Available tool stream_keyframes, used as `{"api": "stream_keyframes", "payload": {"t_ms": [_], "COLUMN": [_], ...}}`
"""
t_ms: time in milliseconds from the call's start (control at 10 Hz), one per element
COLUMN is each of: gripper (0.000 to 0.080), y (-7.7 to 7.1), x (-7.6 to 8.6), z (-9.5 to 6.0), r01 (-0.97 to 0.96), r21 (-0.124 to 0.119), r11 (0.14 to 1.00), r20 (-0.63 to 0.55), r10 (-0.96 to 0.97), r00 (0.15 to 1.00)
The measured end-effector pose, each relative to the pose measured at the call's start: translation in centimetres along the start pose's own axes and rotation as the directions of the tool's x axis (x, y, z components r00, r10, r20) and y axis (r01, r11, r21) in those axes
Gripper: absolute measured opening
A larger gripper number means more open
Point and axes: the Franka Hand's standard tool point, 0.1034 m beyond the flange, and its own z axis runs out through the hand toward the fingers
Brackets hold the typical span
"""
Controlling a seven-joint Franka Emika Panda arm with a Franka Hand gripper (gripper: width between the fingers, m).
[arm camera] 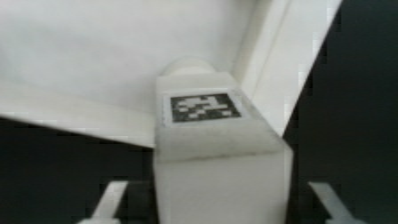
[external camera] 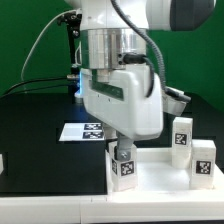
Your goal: Assemble square table
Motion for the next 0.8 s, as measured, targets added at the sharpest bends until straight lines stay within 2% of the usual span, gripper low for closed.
{"api": "stream_keyframes", "payload": {"t_ms": [100,200,400,500,600,700,800], "gripper": [0.0297,0.0297,0.0297,0.03,0.03,0.0511,0.0511], "y": [0.22,0.22,0.34,0.33,0.27,0.32,0.6], "x": [-0.27,-0.42,-0.35,-0.26,-0.19,-0.24,-0.85], "z": [0.0,-0.02,0.02,-0.05,-0.18,-0.13,0.0], "r01": [-0.187,-0.283,-0.334,-0.209,0.005,0.188,0.285], "r21": [0.003,-0.001,-0.008,-0.006,0.0,0.002,-0.012], "r11": [0.982,0.959,0.943,0.978,1.0,0.982,0.958], "r20": [0.021,0.023,0.022,0.017,0.018,0.022,0.032], "r10": [0.187,0.283,0.334,0.209,-0.005,-0.188,-0.285], "r00": [0.982,0.959,0.942,0.978,1.0,0.982,0.958]}}
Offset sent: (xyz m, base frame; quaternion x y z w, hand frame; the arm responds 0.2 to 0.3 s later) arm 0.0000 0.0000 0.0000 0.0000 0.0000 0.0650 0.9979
